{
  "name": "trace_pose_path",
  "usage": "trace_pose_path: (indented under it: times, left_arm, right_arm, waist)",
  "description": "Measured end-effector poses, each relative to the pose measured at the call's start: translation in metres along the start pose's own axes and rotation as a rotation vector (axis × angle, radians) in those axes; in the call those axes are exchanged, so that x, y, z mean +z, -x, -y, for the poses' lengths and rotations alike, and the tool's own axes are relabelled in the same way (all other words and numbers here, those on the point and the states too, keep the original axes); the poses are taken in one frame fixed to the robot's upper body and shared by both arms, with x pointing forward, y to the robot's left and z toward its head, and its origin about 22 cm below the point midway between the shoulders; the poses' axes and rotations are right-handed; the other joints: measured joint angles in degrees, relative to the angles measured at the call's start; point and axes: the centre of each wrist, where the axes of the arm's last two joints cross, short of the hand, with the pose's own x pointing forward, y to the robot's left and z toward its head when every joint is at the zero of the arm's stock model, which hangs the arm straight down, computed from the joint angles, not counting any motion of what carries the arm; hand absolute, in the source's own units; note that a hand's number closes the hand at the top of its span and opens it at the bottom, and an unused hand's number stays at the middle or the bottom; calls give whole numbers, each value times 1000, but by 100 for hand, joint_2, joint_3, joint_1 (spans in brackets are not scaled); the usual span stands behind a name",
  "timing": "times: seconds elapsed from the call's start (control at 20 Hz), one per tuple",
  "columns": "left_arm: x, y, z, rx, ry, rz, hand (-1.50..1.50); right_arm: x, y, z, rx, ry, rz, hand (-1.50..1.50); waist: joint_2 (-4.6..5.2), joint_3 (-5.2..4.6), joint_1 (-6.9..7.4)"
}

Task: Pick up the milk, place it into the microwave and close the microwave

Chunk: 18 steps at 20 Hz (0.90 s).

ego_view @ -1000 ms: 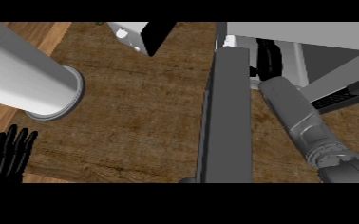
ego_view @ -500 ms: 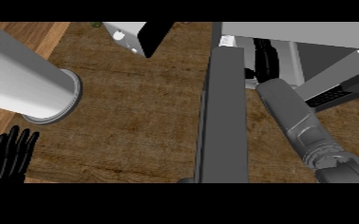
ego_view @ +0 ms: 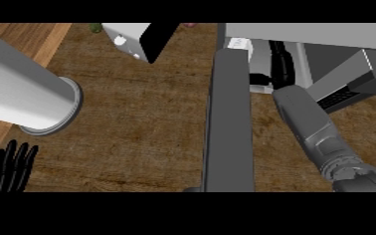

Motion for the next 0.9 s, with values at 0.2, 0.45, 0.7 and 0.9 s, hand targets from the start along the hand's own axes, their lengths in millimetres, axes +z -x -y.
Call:
trace_pose_path:
  times: [0.2,0.45,0.7,0.9]
  left_arm:
    - [5,1,2,-1,-8,0,-150]
    - [9,-1,4,-10,-8,-7,-150]
    - [12,-6,19,-5,35,-32,-150]
    - [13,-4,27,48,100,-42,-150]
  right_arm:
    - [11,8,-1,-103,-30,4,-150]
    - [26,14,-9,-221,-81,-2,-150]
    - [45,23,-14,-335,-107,-24,-150]
    - [68,32,-20,-449,-148,-38,-150]
  waist:
    - [-37,1,-80]
    - [-96,-5,-198]
    - [-145,-9,-307]
    - [-182,-13,-401]
